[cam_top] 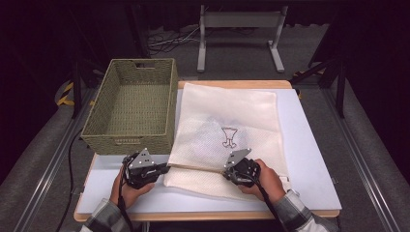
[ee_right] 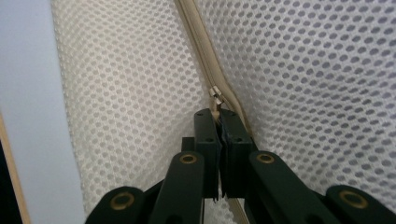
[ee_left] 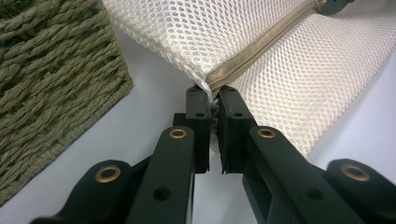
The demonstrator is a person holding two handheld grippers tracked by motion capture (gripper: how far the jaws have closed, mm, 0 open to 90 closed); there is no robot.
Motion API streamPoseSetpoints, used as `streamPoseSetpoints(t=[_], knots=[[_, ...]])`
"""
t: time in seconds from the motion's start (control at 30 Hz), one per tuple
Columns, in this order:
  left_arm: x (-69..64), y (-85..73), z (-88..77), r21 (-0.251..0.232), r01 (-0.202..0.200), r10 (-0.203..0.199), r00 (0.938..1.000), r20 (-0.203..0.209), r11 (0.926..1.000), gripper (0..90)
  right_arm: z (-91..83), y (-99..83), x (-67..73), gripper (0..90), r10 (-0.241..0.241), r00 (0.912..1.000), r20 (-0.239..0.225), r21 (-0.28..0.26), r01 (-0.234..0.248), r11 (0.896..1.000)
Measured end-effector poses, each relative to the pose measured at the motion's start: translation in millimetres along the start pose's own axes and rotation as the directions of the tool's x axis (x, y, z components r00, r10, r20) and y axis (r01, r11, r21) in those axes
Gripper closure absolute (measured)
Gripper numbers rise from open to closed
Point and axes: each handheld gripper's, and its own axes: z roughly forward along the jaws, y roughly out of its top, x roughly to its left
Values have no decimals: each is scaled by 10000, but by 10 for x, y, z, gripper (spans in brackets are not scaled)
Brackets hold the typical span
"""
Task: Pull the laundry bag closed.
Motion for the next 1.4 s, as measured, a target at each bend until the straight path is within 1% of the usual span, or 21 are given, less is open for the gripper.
streamPoseSetpoints(t=[0.1, 0.17, 0.37, 0.43, 0.57, 0.7, 0.93, 1.0, 1.03, 1.07, 1.13, 1.2, 1.23, 1.4], knots=[[1, -1, 1, -8, -20, 20, 10000, -7, 10000, 845, -19, -29, -10, 873, 76, 10000, -9, -36, -76, 10000], [6, -2, 2, 18, -76, 76, 10000, -28, 10000, 845, -37, -52, -15, 873, 70, 10000, 70, 30, -70, 10000], [5, 0, -2, 26, -20, 20, 10000, 18, 10000, 845, -75, -113, -37, 873, 153, 9999, 4, -35, -153, 9999], [9, -2, -1, 43, -37, 37, 10000, 15, 10000, 845, -96, -137, -42, 873, 197, 9997, 116, 23, -197, 9998], [10, -2, -1, 42, -53, 53, 10000, 17, 10000, 845, -117, -174, -52, 873, 258, 9996, 99, 23, -258, 9997], [10, -5, -1, 46, -82, 82, 10000, -8, 10000, 845, -158, -230, -66, 873, 419, 9990, 153, 33, -420, 9991], [12, -4, -1, 54, -88, 88, 10000, -11, 9999, 845, -211, -308, -96, 873, 553, 9981, 275, 84, -556, 9984], [12, -6, 1, 59, -78, 78, 10000, 16, 10000, 844, -232, -353, -108, 873, 725, 9970, 259, 101, -728, 9973], [10, -8, -1, 63, -86, 86, 10000, -11, 9999, 844, -233, -366, -114, 873, 683, 9973, 285, 84, -685, 9976], [8, -11, -1, 59, -71, 71, 10000, 20, 10000, 844, -239, -374, -113, 873, 736, 9968, 317, 109, -739, 9972], [6, -15, 0, 85, -36, 36, 10000, 22, 10000, 844, -244, -382, -114, 873, 735, 9969, 279, 76, -737, 9972], [9, -16, 0, 97, -68, 68, 10000, 16, 9999, 844, -253, -391, -113, 873, 727, 9967, 365, 125, -732, 9972], [7, -16, -1, 90, -18, 17, 10000, 37, 10000, 844, -253, -393, -112, 873, 736, 9966, 378, 117, -740, 9972], [13, -16, -2, 113, -66, 66, 10000, 15, 9999, 844, -256, -392, -106, 873, 699, 9966, 426, 136, -705, 9974]])
